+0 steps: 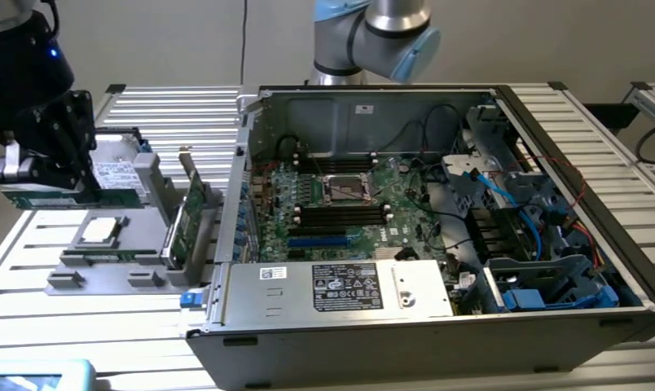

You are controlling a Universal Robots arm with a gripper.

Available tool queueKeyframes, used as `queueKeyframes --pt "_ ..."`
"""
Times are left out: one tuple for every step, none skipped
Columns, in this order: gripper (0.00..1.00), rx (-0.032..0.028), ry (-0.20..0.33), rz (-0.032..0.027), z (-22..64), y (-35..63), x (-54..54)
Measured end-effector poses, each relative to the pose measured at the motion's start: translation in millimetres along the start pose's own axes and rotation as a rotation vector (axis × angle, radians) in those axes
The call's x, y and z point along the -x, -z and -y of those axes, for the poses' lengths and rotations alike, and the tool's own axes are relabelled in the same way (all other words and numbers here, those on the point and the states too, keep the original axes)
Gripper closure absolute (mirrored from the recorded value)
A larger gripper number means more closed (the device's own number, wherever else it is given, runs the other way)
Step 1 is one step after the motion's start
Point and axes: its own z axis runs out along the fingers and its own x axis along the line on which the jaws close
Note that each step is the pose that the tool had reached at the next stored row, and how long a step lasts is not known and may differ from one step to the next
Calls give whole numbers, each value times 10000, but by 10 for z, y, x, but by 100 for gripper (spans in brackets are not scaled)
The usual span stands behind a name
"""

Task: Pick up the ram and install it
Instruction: 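Pick up the ram and move it above insertion slot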

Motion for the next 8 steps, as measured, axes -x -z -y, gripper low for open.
queueKeyframes --pt "87 0 1 8 38 48 -8" --pt "87 0 1 13 74 94 -15" --pt "87 4 1 16 111 141 -19" --pt "87 9 2 17 148 183 -22" --pt "87 14 2 19 186 227 -25" --pt "87 21 4 19 220 265 -27" --pt "87 31 7 18 258 309 -29" --pt "87 40 11 19 291 346 -29"
